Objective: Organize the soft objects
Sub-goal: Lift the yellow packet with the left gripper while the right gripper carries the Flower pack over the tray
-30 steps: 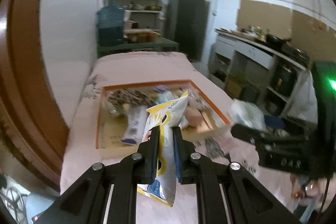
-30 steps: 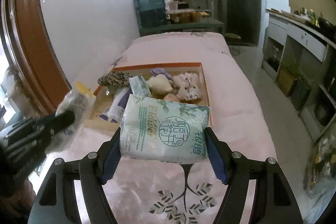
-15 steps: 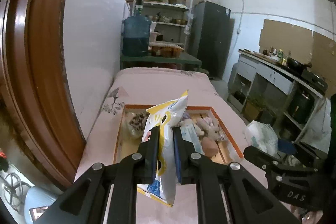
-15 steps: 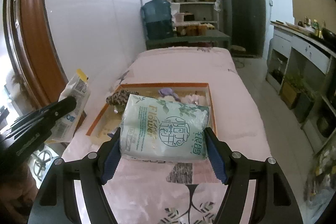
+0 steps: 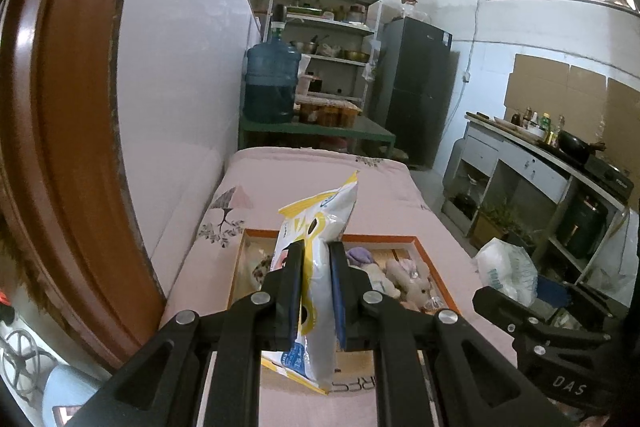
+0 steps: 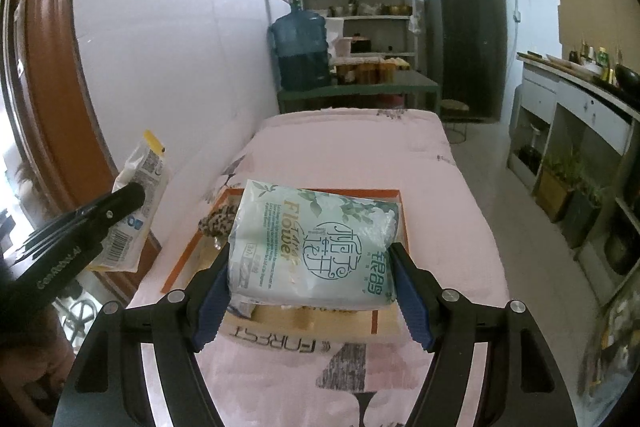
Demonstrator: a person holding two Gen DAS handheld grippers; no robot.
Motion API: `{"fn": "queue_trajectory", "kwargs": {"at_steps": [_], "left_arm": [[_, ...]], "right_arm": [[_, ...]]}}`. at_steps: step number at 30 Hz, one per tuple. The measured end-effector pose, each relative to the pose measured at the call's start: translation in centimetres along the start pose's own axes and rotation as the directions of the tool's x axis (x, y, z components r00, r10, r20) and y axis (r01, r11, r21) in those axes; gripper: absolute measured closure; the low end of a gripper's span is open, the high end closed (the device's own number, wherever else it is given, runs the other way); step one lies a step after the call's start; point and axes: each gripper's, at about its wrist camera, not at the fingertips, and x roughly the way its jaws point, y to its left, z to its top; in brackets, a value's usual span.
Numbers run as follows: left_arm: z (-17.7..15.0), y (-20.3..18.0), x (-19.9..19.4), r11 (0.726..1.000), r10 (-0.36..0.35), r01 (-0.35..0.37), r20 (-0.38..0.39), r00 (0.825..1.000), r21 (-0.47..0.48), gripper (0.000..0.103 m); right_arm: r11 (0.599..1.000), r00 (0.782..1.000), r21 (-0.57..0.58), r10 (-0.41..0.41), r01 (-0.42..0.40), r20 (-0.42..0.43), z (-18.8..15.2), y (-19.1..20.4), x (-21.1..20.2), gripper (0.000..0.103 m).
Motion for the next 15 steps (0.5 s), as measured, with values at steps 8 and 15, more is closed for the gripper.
{"fn": "queue_trajectory", "kwargs": {"at_steps": [8,15], "left_arm": [[0.9,0.2,1.8,1.000,-0.008,0.008,-0.002,1.000,-0.001,0.089],[2.1,0.7,4.0,1.000,-0.008,0.007,-0.013,1.000,-0.006,0.090]], "right_arm": [[1.000,1.000,-0.005,-0.009,0.009,0.010,1.7,0.0,1.3,0.028],[1.000,1.000,-0.012,-0.020,0.021,0.010,3.2,-0.7,3.1,0.028]]}}
